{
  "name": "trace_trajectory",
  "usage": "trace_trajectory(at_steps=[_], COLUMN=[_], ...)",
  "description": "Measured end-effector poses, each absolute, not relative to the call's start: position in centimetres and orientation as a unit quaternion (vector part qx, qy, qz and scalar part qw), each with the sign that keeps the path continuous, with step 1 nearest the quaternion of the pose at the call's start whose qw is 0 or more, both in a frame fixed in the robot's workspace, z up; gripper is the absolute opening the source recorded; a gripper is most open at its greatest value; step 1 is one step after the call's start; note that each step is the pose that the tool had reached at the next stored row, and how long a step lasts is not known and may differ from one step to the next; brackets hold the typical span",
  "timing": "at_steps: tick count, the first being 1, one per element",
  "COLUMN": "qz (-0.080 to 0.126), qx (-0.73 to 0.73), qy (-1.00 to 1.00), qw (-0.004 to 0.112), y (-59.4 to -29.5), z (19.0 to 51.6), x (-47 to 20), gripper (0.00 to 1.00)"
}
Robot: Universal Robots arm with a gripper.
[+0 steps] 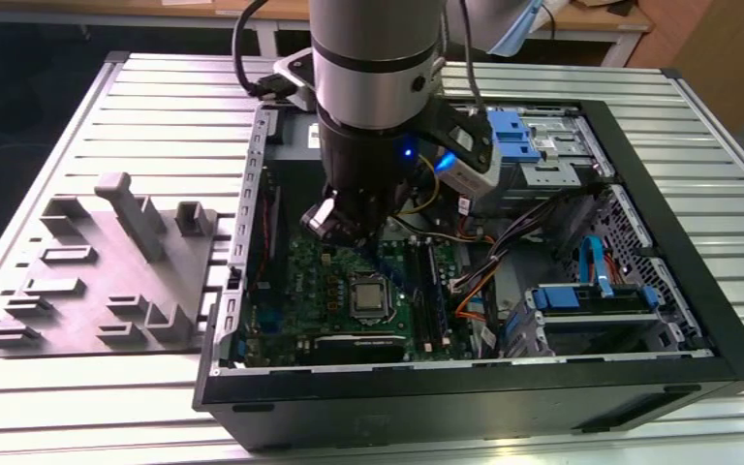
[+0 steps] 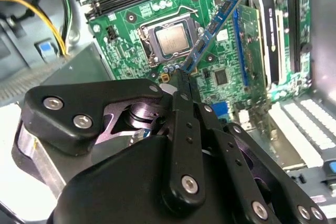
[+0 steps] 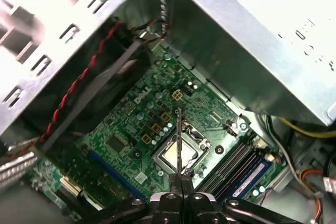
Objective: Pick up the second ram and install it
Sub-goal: 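Insert the second ram into the second slot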
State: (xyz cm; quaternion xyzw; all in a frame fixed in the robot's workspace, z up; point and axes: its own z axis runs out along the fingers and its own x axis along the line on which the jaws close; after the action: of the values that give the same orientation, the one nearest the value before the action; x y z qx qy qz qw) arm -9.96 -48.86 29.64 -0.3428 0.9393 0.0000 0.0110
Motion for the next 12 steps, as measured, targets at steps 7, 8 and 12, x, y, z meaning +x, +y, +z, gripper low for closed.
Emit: trace_trajectory(at_steps=[7,8,12], qz=[-0.001,-0.001,-0.001], qx=[-0.282,-0.274,-0.239], qy=[0.959,0.962,0.971], qw=[0.011,0.011,0.011], y=[-48.86,-48.86,-48.86], z=[29.51,29.5,29.42], x=[-9.96,-9.96,-9.96], gripper=[0.11,0.11,0.11])
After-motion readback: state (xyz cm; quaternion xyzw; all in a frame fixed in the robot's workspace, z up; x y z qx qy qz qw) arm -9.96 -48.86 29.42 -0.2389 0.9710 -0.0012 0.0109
